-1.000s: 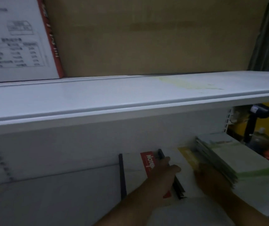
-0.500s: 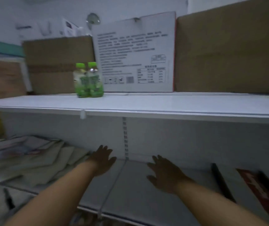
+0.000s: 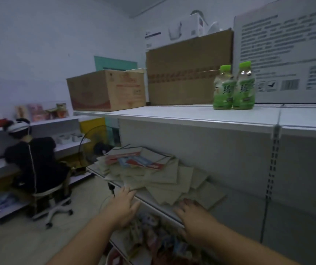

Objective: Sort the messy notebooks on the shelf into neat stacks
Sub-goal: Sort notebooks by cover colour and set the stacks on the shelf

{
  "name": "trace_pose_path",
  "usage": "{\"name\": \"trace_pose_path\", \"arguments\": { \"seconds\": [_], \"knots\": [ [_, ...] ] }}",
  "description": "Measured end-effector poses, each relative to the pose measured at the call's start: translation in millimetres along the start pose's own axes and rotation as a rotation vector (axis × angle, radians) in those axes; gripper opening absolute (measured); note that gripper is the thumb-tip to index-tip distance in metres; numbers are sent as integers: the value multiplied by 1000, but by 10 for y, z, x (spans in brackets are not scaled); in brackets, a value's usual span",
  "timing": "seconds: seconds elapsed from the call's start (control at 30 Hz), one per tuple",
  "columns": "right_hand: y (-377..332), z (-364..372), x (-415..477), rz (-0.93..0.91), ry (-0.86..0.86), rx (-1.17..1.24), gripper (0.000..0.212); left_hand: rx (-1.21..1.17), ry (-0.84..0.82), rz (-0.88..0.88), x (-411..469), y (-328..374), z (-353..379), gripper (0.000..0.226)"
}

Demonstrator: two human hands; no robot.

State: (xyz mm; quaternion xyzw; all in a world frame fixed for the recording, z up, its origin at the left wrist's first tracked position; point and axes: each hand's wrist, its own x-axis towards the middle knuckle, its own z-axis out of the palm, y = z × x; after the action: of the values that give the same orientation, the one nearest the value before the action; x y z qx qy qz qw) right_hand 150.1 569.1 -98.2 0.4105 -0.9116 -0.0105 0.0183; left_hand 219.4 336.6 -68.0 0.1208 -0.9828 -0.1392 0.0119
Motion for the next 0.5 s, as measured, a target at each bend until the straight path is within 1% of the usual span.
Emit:
{"name": "trace_pose_path", "arguments": {
  "seconds": [0.1,0.2,0.27,0.4,0.43,0.47,0.5],
  "knots": [
    [-62,22,418,-57,2,-13,61,-56,3,2,138,-229,2,60],
    [-69,-4,968,-119,43,-39,61,-22,32,2,413,-424,-63,59],
    [-94,-43,1354,-152,83,-43,59,-12,19,-3,665,-535,-132,58],
    [-115,-150,2030,-198,142,-17,47,86,-85,-19,1260,-771,-378,56],
    [-105,-181,2199,-230,185,-40,43,90,-96,-23,1400,-825,-452,54],
    [-59,-197,2408,-219,226,-43,38,67,-89,-27,1533,-884,-519,53],
    [-19,-243,2586,-157,216,-7,36,32,-70,-27,1656,-950,-569,50]
  ]
}}
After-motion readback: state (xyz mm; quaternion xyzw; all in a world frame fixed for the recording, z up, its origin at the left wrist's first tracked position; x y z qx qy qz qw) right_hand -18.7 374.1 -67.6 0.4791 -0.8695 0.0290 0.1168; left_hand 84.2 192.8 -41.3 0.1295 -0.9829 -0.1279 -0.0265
